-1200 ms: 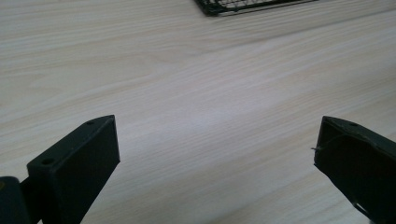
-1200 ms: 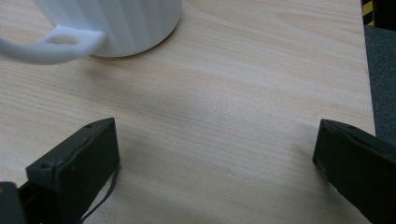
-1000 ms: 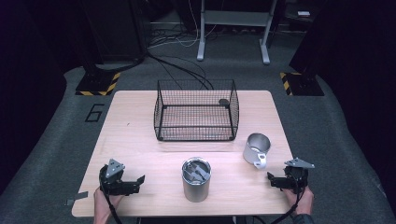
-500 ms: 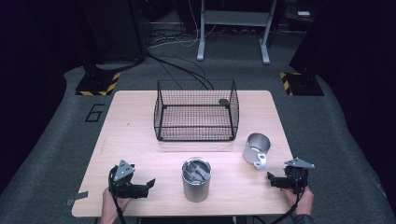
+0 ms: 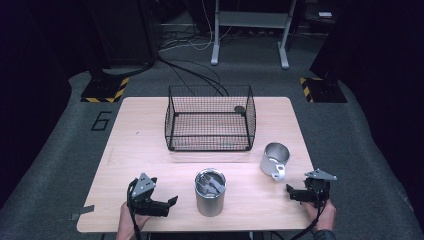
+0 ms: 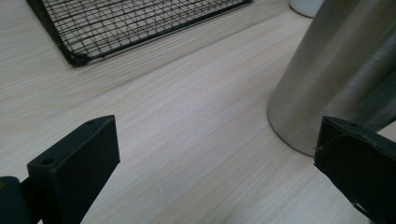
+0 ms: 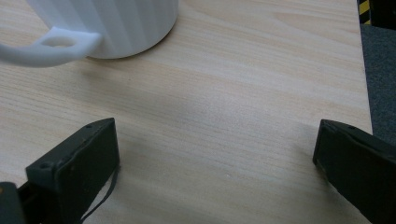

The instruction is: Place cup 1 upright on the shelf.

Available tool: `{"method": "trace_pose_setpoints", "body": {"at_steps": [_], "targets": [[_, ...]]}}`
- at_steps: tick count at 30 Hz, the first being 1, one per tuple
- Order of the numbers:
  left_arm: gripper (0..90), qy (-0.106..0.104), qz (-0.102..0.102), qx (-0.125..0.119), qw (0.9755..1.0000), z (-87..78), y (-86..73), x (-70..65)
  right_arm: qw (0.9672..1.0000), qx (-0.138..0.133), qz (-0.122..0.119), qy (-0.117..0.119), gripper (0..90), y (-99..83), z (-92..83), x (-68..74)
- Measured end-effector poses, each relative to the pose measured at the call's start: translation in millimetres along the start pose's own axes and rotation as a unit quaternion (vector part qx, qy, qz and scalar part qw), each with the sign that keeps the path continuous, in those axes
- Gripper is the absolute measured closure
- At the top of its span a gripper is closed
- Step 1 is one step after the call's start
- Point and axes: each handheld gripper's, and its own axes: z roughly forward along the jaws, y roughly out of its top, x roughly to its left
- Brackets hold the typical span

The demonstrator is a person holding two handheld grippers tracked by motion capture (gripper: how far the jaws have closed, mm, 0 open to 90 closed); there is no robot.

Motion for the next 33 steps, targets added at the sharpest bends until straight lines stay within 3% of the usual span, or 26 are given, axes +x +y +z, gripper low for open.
{"method": "trace_pose_setpoints", "body": {"at_steps": [2, 11, 18, 25, 33], "targets": [[0.1, -0.014, 0.001, -0.007, 0.9999, 0.5, 3.1, -5.5, 1.0000, 0.000, 0.000, 0.000, 0.0, 0.0, 0.0, 0.0], [0.0, -0.038, 0.019, -0.014, 0.9990, 2.2, 12.6, -21.7, 1.0000, 0.000, 0.000, 0.000, 0.0, 0.0, 0.0, 0.1], [0.0, -0.066, 0.035, -0.018, 0.9970, 4.0, 25.9, -34.7, 1.0000, 0.000, 0.000, 0.000, 0.0, 0.0, -0.1, 0.1], [0.0, -0.103, 0.052, -0.022, 0.9931, 8.0, 42.0, -47.3, 1.0000, -0.001, 0.000, 0.000, 0.0, 0.0, 0.0, 0.1], [0.0, -0.136, 0.051, -0.027, 0.9890, 14.6, 54.0, -54.1, 1.0000, -0.001, 0.000, 0.000, 0.0, 0.0, -0.1, 0.2]]}}
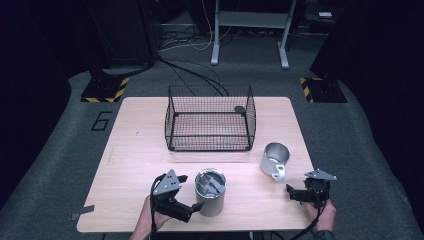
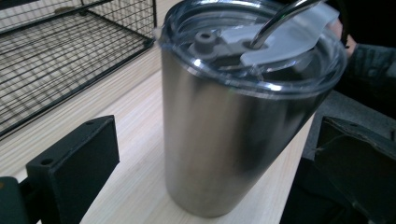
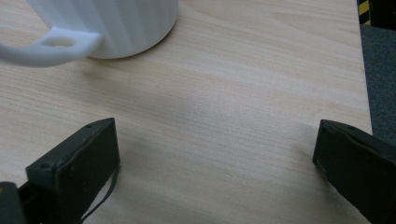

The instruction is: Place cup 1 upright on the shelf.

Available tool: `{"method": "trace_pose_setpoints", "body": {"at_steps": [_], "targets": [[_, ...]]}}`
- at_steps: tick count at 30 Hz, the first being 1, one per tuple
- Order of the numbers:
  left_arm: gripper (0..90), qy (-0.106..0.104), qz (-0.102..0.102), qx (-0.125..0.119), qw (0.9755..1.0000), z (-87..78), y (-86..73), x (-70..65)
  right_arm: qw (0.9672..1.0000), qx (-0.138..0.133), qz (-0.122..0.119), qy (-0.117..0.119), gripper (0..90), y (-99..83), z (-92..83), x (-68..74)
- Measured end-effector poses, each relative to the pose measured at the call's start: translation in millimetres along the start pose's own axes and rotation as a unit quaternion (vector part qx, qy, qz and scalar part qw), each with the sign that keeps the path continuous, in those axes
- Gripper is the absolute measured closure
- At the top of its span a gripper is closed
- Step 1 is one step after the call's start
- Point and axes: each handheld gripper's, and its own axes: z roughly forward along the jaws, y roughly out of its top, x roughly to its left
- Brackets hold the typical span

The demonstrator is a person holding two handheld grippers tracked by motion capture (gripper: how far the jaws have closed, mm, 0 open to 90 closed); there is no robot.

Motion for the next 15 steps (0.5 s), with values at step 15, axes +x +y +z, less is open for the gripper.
{"method": "trace_pose_setpoints", "body": {"at_steps": [15], "targets": [[0.0, -0.033, 0.009, -0.013, 0.9993, 15.9, 12.0, -0.6, 1.0000, 0.000, 0.000, 0.000, 0.0, 0.0, 0.0, 0.0]]}}
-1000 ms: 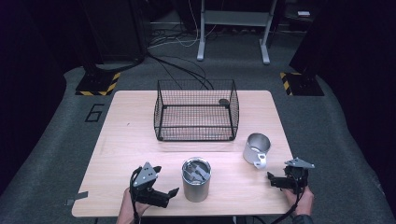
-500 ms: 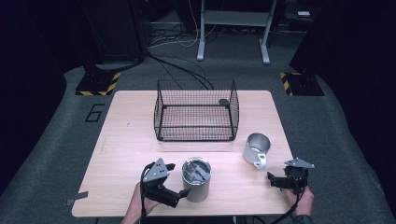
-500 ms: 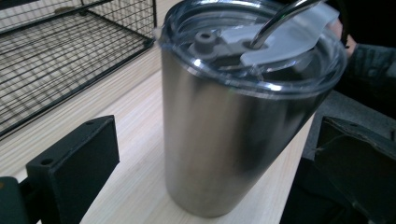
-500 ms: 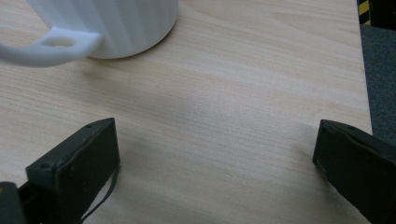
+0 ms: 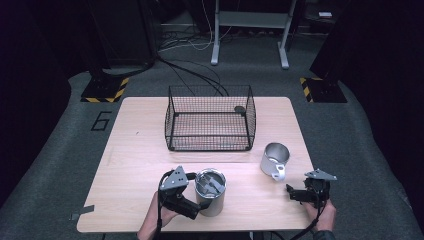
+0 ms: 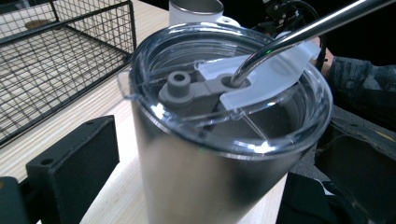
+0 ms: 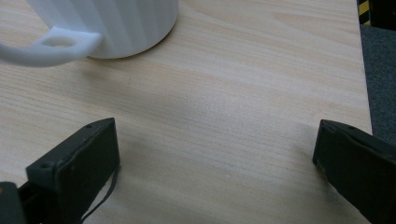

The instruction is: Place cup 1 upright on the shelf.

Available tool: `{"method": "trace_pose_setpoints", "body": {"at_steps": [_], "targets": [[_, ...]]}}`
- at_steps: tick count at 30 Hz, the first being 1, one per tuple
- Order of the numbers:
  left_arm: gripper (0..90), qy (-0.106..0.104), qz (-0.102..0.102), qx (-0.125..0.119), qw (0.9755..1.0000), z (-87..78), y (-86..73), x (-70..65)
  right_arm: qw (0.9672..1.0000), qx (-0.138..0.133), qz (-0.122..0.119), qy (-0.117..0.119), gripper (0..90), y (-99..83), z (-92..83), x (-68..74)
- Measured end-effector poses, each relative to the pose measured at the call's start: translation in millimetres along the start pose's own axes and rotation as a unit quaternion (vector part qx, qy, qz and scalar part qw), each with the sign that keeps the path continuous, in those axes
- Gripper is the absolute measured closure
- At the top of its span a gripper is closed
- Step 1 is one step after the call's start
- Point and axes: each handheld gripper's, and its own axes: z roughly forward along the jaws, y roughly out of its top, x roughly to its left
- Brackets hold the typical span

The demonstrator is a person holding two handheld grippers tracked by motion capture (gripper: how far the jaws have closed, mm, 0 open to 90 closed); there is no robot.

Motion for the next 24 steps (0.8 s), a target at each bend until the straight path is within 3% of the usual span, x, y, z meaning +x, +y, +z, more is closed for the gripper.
{"method": "trace_pose_setpoints", "body": {"at_steps": [4, 10, 17, 24], "targets": [[0.0, -0.013, 0.003, -0.007, 0.9999, 5.7, 1.9, -0.7, 1.0000, 0.000, 0.000, 0.000, 0.0, 0.0, 0.0, 0.0], [0.0, -0.013, 0.011, -0.011, 0.9998, 9.8, 5.1, -1.4, 1.0000, 0.000, 0.000, 0.000, 0.0, 0.0, 0.0, 0.0], [0.0, 0.002, 0.023, -0.013, 0.9997, 16.3, 6.9, -3.0, 1.0000, 0.000, 0.000, 0.000, 0.0, 0.0, 0.0, 0.0], [0.0, 0.009, 0.020, -0.023, 0.9995, 24.2, 6.0, -3.5, 1.0000, 0.000, 0.000, 0.000, 0.0, 0.0, 0.0, 0.1]]}}
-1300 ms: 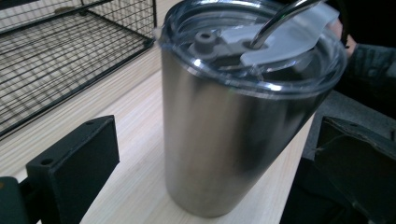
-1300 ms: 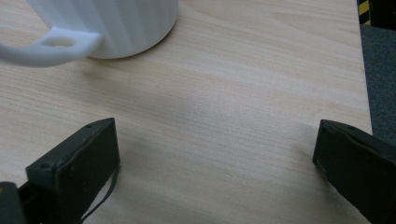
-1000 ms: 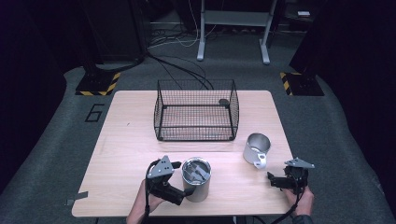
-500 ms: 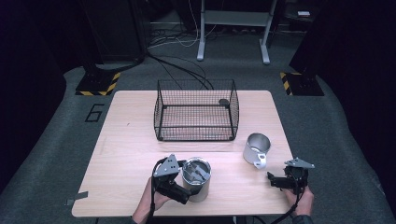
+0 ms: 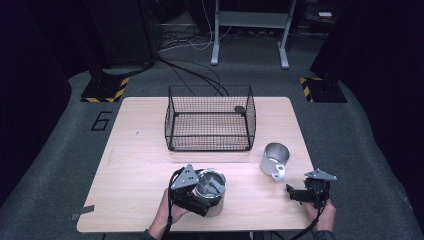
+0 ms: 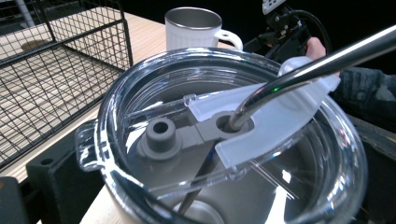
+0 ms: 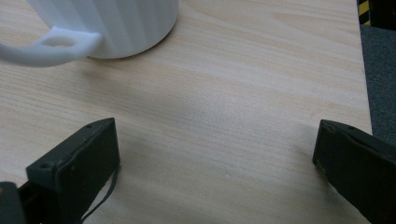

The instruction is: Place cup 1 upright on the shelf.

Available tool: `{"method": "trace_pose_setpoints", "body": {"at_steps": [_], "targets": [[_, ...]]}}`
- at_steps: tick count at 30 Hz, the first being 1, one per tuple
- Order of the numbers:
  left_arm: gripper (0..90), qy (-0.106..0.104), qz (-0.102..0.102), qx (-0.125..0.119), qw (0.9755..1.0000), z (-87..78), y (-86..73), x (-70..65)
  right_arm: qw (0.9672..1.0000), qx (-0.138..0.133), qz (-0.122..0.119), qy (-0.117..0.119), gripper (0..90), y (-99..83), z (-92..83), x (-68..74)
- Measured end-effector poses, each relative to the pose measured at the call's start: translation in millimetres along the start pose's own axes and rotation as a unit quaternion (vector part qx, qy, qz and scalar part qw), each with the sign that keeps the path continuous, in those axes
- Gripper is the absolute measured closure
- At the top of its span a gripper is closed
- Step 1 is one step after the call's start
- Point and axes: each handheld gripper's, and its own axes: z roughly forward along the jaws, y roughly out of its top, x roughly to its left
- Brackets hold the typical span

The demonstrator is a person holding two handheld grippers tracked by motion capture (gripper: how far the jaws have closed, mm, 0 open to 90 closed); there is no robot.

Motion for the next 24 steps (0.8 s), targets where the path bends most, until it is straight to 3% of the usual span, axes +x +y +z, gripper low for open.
{"method": "trace_pose_setpoints", "body": {"at_steps": [24], "targets": [[3.5, 0.034, 0.009, 0.007, 0.9993, 7.1, 0.3, -8.2, 1.0000, 0.002, 0.000, 0.000, 0.0, 0.0, -0.2, 0.1]]}}
